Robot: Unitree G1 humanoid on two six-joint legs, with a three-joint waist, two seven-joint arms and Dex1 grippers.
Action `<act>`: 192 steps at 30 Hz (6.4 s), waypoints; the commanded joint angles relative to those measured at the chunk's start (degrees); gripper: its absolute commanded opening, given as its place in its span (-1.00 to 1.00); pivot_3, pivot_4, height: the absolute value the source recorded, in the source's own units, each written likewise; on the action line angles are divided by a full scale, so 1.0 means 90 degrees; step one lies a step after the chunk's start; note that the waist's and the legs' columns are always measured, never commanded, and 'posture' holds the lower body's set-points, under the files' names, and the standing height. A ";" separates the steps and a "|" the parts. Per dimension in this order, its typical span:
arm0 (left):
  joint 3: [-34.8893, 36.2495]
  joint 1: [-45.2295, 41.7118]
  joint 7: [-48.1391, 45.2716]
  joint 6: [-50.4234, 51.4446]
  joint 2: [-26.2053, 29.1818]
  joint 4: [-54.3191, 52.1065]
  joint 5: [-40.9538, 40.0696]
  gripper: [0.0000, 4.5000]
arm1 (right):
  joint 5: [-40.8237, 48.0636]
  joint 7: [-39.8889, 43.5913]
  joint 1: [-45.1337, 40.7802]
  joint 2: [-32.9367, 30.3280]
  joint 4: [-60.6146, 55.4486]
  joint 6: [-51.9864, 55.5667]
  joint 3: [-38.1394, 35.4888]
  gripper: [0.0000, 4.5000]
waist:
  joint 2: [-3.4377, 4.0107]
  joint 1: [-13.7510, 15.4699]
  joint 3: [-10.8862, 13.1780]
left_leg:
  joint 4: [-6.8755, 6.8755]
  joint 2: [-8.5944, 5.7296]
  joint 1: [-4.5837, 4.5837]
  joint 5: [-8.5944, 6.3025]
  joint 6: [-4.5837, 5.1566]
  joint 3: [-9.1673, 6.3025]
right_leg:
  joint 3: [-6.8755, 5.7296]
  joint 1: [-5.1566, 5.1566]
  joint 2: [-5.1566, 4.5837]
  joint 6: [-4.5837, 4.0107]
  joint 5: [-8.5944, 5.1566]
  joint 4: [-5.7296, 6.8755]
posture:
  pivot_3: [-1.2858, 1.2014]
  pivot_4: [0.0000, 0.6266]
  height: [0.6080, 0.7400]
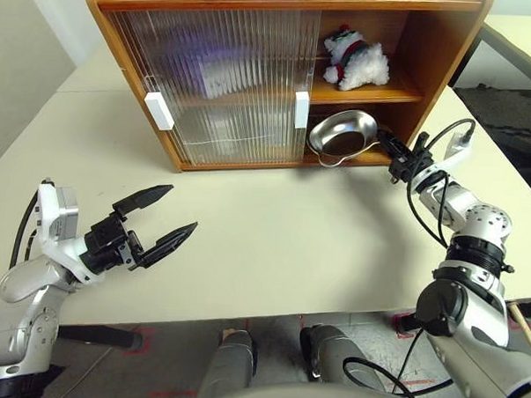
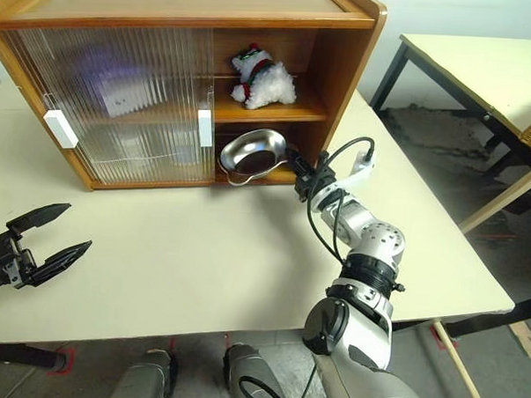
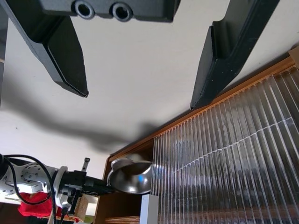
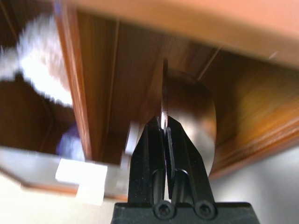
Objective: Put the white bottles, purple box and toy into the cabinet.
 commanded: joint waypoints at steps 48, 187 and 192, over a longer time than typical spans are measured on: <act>-0.0013 0.0231 0.0067 0.0003 -0.0040 -0.0228 -0.0025 1.00 | -0.0139 0.0062 0.1573 0.0169 -0.2648 0.0222 0.3169 0.99 | 0.0005 -0.0050 -0.0004 | 0.0000 0.0025 0.0000 0.0000 0.0006 -0.0001 | -0.0018 -0.0009 0.0004 -0.0034 0.0025 0.0003 | -0.07 -0.64 1.00; 0.1557 -0.0300 0.4262 0.0402 -0.0162 0.1313 0.1798 1.00 | -0.3326 0.4705 0.0684 -0.3530 0.3856 -0.7834 0.2418 0.99 | -0.0061 0.0028 0.0255 | -0.0004 0.0175 0.0164 -0.0090 -0.0047 0.0134 | 0.0171 0.0104 0.0187 -0.0031 0.0038 -0.0028 | -0.04 -0.65 1.00; 0.1617 -0.0191 0.4212 0.0369 -0.0136 0.1291 0.1815 1.00 | -0.3425 0.4697 0.0591 -0.3513 0.4071 -0.7940 0.2431 0.99 | -0.0062 0.0029 0.0252 | 0.0000 0.0176 0.0167 -0.0092 -0.0044 0.0134 | 0.0171 0.0106 0.0187 -0.0026 0.0047 -0.0029 | -0.04 -0.68 1.00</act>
